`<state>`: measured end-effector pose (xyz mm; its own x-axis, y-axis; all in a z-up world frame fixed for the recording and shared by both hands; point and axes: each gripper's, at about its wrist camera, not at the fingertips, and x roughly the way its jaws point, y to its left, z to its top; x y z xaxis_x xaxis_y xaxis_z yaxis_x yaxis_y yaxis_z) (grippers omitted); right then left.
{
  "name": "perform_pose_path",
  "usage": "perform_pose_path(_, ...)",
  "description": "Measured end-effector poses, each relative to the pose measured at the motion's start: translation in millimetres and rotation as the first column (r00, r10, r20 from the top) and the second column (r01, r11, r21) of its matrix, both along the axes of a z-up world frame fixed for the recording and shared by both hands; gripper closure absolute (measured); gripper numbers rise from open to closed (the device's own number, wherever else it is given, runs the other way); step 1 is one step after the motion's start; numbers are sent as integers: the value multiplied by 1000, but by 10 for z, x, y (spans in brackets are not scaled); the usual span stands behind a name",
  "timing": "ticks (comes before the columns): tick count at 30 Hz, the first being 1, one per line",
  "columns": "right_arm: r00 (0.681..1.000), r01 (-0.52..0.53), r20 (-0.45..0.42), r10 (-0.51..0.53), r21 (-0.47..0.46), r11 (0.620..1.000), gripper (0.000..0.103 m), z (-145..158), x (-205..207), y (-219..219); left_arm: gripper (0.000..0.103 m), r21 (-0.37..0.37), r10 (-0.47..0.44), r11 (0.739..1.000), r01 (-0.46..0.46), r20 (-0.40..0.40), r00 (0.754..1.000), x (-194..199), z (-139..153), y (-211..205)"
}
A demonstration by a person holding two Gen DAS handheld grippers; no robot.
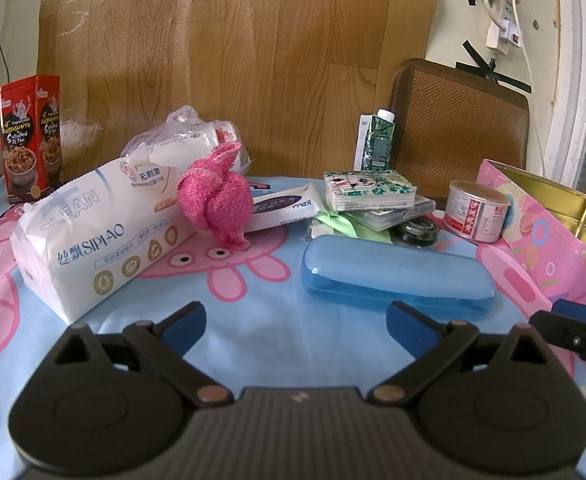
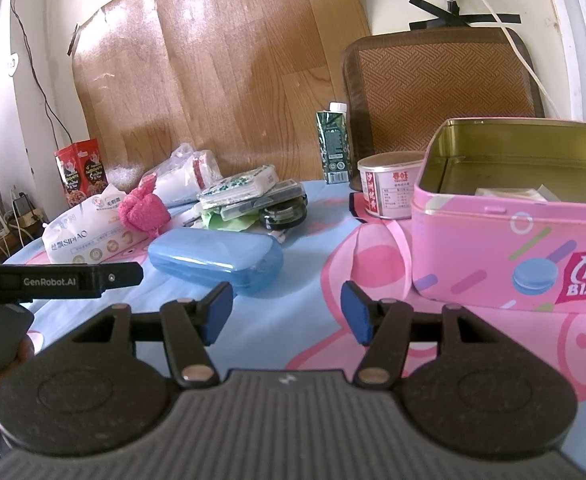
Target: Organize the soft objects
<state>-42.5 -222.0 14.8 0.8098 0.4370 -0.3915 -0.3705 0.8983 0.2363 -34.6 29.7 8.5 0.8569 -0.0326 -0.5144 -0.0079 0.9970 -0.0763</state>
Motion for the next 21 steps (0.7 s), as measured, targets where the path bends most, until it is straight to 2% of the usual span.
perform_pose_path(21, 1000, -1, 1, 1, 1, 1000, 38, -3, -2, -1, 2, 0, 2, 1000, -2, 0, 1000, -12, 2, -17)
